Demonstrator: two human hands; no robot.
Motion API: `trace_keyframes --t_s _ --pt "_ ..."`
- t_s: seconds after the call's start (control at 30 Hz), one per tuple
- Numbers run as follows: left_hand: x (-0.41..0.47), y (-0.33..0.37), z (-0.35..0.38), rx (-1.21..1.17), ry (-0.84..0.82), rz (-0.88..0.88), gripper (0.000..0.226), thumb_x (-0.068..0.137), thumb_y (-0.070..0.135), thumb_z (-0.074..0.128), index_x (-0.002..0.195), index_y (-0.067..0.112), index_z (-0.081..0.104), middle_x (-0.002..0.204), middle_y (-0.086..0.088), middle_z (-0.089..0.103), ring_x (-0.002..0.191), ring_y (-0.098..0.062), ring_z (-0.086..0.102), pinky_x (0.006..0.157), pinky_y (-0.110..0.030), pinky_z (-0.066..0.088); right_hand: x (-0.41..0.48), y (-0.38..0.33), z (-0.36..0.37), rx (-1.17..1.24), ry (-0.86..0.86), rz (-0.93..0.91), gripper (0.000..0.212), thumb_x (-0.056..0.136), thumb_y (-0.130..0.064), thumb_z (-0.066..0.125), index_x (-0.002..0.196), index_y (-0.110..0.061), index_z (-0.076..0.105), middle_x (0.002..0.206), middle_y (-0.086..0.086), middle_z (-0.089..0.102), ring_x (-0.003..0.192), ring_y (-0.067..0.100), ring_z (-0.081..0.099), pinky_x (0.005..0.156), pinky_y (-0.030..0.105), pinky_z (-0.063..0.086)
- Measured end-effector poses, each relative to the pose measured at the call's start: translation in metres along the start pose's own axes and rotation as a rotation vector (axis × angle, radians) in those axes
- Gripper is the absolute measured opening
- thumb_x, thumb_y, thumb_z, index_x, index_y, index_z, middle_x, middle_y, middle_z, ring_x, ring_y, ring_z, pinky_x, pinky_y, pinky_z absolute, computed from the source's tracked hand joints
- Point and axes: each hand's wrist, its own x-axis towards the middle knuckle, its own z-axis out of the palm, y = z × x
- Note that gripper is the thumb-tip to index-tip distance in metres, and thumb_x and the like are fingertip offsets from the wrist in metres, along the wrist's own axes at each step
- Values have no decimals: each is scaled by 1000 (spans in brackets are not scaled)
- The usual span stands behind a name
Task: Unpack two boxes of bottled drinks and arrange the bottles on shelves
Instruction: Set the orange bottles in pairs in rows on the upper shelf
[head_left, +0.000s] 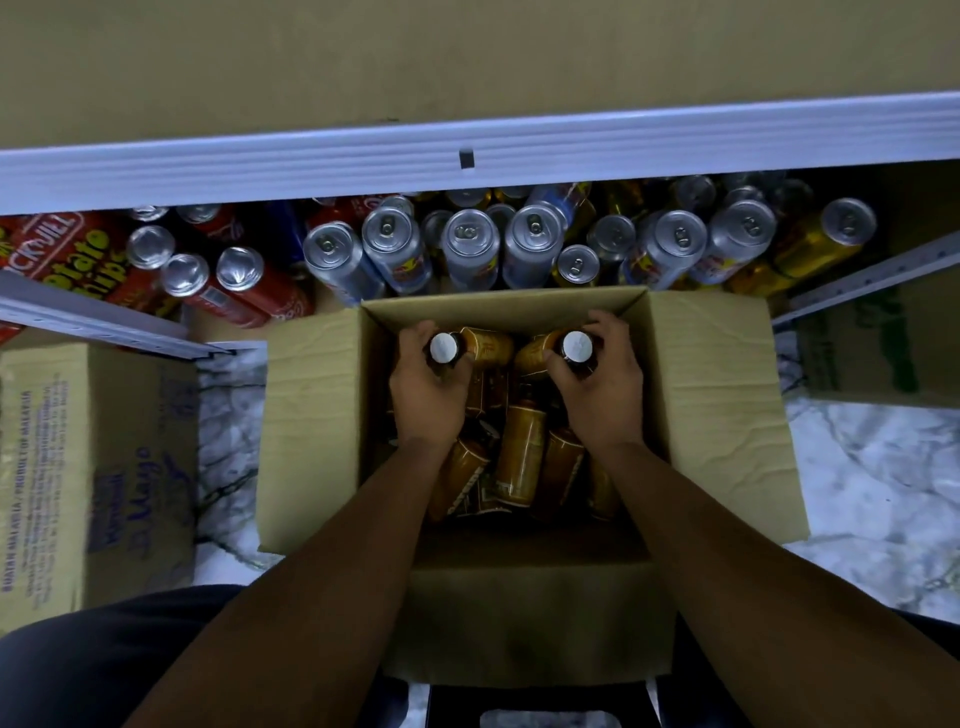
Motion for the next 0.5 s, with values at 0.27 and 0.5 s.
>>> trace_keyframes --t_s 0.27,0.5 --pt "4 -6 5 5 15 15 51 87 30 81 132 19 58 123 0 70 117 -14 64 99 -38 55 6 3 7 -45 54 -67 45 90 -41 75 126 -21 56 116 2 70 103 20 69 83 46 58" --pt "0 6 25 -69 -28 -122 69 84 27 85 135 25 39 129 -3 64 117 -24 64 92 -34 55 10 -5 9 -278 -2 13 67 85 -45 79 139 -27 44 121 2 70 101 33 69 78 40 53"
